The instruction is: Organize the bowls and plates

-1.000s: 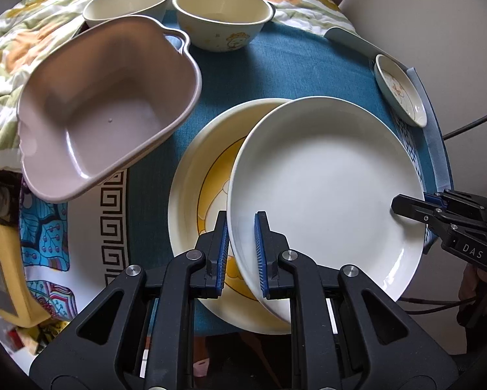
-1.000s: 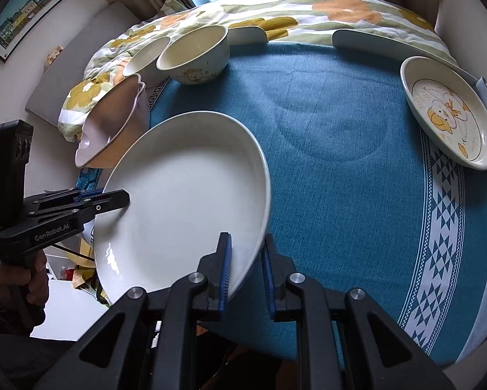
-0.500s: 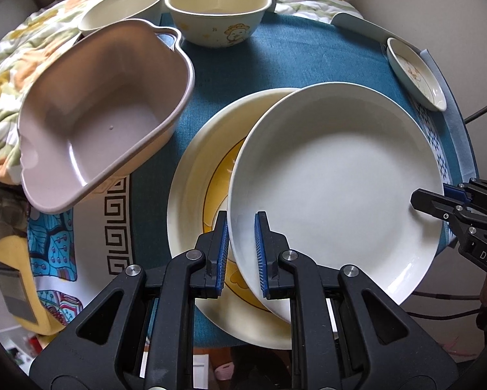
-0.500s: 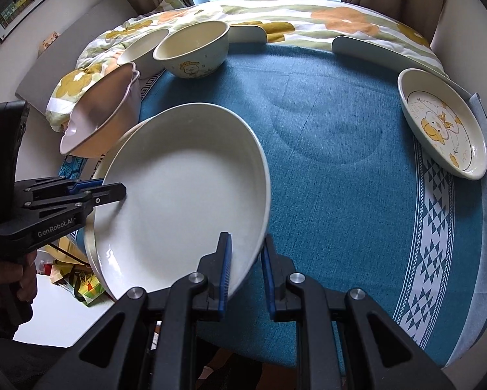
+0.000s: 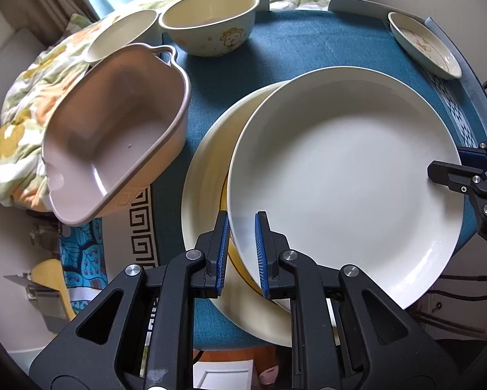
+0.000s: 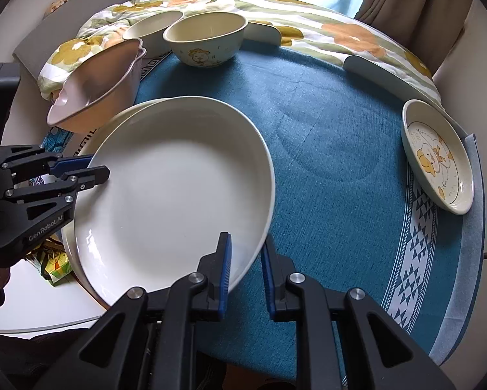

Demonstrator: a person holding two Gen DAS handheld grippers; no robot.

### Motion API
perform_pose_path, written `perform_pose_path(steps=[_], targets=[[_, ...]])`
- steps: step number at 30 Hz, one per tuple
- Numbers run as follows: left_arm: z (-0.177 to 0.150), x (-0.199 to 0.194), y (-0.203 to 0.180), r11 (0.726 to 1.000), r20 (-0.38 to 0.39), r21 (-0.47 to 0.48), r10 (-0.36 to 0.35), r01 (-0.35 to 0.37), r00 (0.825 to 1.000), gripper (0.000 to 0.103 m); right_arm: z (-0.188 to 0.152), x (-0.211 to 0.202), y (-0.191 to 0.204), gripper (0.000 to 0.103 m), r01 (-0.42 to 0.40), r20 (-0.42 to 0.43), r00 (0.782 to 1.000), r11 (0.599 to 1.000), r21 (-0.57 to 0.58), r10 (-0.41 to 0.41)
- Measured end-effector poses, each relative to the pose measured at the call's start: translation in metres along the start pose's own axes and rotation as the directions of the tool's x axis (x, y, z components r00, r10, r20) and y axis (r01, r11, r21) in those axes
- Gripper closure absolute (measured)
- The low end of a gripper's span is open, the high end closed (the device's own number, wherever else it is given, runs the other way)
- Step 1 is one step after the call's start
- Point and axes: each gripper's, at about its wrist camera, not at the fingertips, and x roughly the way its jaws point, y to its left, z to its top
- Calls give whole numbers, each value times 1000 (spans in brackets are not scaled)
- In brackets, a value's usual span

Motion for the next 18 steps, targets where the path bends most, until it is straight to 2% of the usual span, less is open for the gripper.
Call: perform_pose_path(steps=[5, 18], targets=[[-1, -2, -4, 997, 1, 33, 68, -68, 998, 91, 3, 2, 8, 86, 27, -7, 1000, 998, -50, -28], [-6, -6, -5, 993, 8, 35, 114, -114, 993, 91, 6, 7, 16, 86, 50, -20, 998, 993, -104, -52]])
